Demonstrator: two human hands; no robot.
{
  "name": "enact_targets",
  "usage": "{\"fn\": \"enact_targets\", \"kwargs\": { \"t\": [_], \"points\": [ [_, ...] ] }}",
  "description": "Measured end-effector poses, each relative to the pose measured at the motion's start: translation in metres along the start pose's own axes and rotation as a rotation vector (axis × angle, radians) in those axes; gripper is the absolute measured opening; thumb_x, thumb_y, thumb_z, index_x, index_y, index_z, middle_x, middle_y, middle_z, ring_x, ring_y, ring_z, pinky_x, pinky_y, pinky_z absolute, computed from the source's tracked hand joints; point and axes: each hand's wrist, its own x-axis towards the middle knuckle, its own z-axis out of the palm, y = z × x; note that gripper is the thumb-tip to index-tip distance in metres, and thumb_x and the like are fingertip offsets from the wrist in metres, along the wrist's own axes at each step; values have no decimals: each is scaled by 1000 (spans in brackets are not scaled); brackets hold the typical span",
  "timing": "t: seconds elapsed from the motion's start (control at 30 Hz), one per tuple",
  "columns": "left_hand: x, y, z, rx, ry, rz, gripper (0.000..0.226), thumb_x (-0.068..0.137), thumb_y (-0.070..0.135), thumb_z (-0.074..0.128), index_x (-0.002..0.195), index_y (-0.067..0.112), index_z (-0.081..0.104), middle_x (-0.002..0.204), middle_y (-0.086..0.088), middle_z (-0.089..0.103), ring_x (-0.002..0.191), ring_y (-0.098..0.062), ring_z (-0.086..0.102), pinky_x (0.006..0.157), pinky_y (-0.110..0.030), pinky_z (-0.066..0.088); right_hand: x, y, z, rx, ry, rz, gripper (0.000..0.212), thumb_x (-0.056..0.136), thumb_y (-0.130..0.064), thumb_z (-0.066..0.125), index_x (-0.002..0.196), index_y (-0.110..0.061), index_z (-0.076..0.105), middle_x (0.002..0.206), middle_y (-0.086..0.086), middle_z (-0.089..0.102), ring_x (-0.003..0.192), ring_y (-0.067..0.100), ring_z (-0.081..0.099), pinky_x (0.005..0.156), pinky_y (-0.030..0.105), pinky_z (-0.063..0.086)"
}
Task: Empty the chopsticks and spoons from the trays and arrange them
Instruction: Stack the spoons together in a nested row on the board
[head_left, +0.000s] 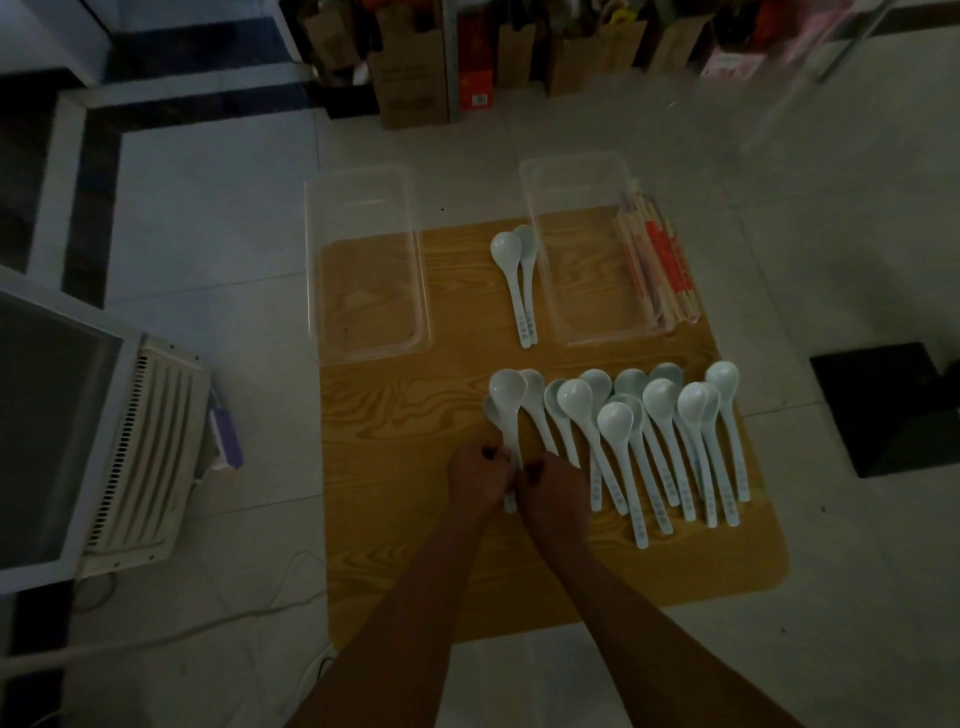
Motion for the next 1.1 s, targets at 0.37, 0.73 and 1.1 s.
{"fn": "enact_targets", "kwargs": {
  "t": [0.37,0.73,1.1],
  "points": [
    [1,-11,8,19,87,-22,7,91,18,61,95,12,64,91,-5,70,79,-18,67,70,-32,55,13,-1,-4,7,-22,-91,28,92,-36,61,77,-12,64,70,-1,62,66,14,59,56,22,37],
    [3,0,12,74,175,104,15,93,13,56,104,12,65,89,5,62,80,-12,62,64,-22,46,9,4,-1,62,-75,-202,21,96,-25,53,87,-14,68,76,-1,68,68,14,63,61,29,50],
    [11,-3,10,57,119,219,17,90,19,62,105,14,71,94,0,71,79,-7,61,73,-22,50,8,13,2,-80,-95,-371,22,94,-27,52,108,-16,66,93,1,68,80,17,65,66,28,50]
  ]
}}
